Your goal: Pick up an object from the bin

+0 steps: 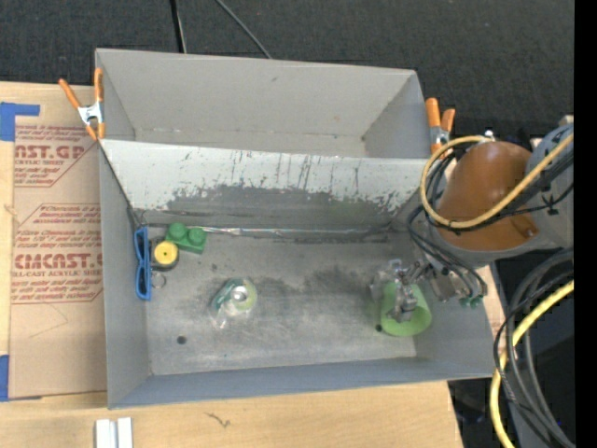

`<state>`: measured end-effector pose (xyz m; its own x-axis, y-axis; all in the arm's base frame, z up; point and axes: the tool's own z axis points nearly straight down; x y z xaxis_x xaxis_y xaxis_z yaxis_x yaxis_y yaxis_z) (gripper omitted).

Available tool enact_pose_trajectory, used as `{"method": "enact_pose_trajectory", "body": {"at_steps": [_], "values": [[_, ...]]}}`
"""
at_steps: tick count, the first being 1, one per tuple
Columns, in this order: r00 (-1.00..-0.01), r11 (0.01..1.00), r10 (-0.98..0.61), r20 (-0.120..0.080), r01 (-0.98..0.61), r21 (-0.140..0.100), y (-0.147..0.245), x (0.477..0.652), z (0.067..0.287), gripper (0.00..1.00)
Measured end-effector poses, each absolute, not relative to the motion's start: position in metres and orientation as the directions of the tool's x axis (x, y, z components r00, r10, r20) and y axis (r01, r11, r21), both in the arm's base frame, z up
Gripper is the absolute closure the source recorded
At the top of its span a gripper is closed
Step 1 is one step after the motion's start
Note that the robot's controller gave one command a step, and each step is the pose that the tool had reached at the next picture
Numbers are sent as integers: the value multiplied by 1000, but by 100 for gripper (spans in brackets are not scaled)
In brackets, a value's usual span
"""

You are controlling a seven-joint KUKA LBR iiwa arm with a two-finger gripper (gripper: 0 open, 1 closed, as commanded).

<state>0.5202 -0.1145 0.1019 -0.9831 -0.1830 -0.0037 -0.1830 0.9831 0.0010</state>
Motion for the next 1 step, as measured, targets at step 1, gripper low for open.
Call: {"method": "enact_pose_trajectory", "body": {"at_steps": [1], "values": [[-992, 992, -129, -11, -128, -4, -106, 525, 258, 100]]}}
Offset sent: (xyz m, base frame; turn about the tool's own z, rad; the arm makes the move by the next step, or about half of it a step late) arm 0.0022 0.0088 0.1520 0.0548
